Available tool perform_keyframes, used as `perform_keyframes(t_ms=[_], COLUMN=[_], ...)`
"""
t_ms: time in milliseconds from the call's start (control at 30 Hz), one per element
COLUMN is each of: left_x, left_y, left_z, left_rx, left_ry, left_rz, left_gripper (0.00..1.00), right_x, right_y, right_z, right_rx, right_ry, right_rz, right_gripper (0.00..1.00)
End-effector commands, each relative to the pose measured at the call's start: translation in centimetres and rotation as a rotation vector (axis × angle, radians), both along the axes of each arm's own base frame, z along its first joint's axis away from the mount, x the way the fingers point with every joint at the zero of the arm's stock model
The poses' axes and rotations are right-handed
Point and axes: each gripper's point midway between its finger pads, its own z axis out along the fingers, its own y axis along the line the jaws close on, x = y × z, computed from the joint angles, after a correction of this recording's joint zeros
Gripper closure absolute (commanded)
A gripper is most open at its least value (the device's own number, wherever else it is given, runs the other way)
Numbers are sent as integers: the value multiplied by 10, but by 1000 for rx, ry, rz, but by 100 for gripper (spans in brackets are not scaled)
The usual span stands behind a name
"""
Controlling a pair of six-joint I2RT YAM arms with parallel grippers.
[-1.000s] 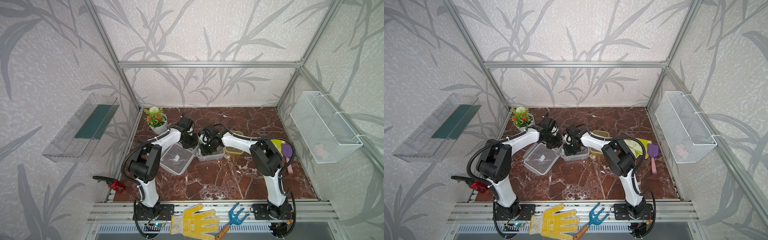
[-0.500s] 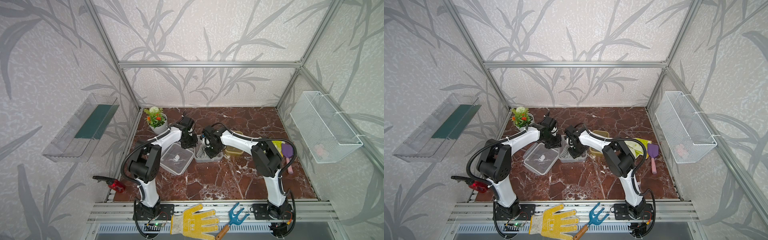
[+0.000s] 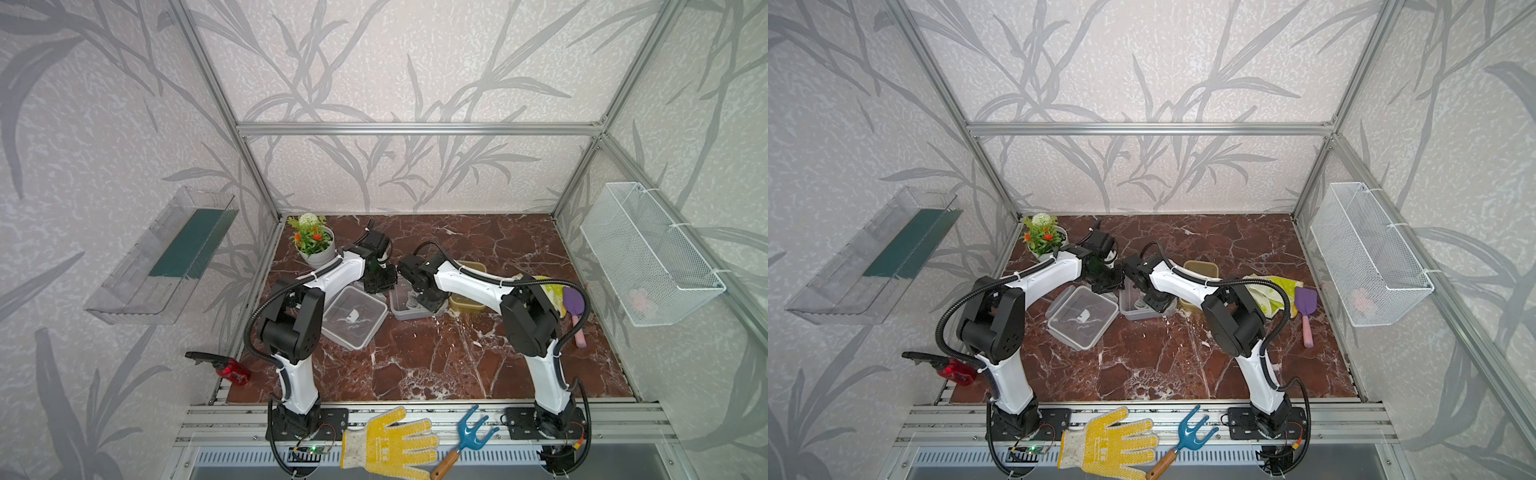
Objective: Wipe the insides of the lunch boxes
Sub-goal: Wipe the dirt inside the lunch box.
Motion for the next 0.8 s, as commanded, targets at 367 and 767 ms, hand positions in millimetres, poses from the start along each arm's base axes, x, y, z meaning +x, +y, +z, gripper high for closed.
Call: perform_keyframes(t_ms=[367,767], left_x=[4,3], left_y=[-7,-10], left_z=[-6,0], left_rx=[-19,-69], left_ry=[5,-9], left_rz=[-19,7], left_gripper=[91,91], right_x=[21,40], right_y=[5,-17], right_z=[-6,-7], right_rx=[60,175], right_ry=[-81,-88], right_rz=[-65,-234], right_gripper=[100,100])
